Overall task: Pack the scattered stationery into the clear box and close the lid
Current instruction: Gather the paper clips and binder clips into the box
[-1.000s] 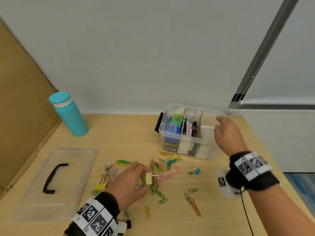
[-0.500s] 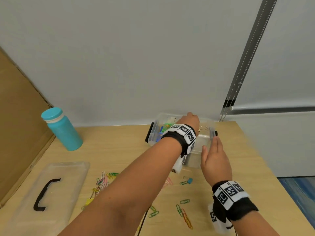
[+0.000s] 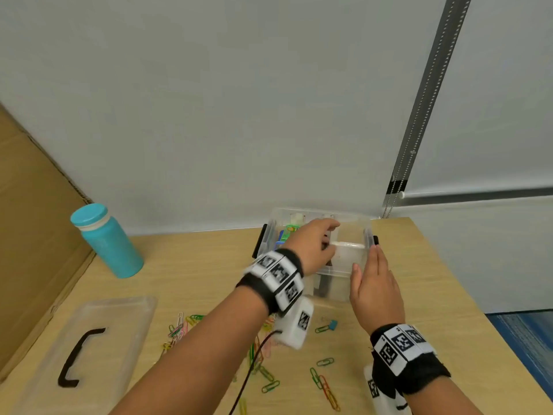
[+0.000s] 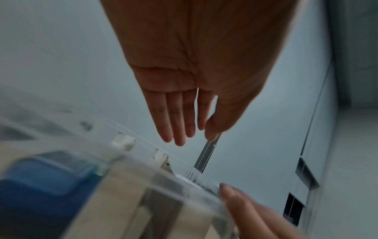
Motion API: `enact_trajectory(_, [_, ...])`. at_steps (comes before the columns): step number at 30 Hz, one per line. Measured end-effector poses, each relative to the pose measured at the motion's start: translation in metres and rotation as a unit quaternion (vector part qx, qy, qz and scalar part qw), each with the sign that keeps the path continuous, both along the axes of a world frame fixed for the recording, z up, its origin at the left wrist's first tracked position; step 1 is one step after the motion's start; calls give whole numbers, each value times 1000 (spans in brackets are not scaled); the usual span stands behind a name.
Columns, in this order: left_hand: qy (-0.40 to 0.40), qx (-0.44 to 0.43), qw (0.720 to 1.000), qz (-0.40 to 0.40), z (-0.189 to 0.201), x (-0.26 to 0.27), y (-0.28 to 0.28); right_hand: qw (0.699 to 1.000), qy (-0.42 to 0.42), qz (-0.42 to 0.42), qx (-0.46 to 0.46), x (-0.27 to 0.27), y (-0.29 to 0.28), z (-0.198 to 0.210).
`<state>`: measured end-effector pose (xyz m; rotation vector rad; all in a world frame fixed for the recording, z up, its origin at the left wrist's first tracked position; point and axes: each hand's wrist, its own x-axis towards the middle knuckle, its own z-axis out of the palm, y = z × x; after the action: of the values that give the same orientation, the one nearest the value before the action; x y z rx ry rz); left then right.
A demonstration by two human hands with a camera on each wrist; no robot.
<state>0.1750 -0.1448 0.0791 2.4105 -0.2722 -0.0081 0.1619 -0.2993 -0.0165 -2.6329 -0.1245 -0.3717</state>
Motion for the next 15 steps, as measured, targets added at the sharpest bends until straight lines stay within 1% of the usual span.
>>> enact_trajectory(1, [-17,-2,1000,-1,-2,-21,9,1000,-2,0,2,0,0,0])
enact_trajectory(3, [-47,31,998,4,-13,-63,30,1000,-2,0,7,0,0,0])
enact_trajectory(4, [-53,47,997,8,-20,-83,42,1000,-1,1,11,1,0,-1])
enact_trajectory(6, [-39,70,996,25,-39,-120,71,1000,-7,0,21,2,-1,-4])
enact_trajectory(8, [-10,86,993,76,-60,-151,106,999,-16,-2,32,3,-1,-8])
enact_trajectory(10, [29,110,983,142,-78,-177,143,999,-17,-3,39,3,-2,-11])
enact_trajectory(13, [125,183,947,232,-91,-210,183,999,-20,-14,40,0,1,-10])
enact_trajectory(15, [184,212,923,264,-94,-227,197,998,-41,-21,37,-9,9,-4])
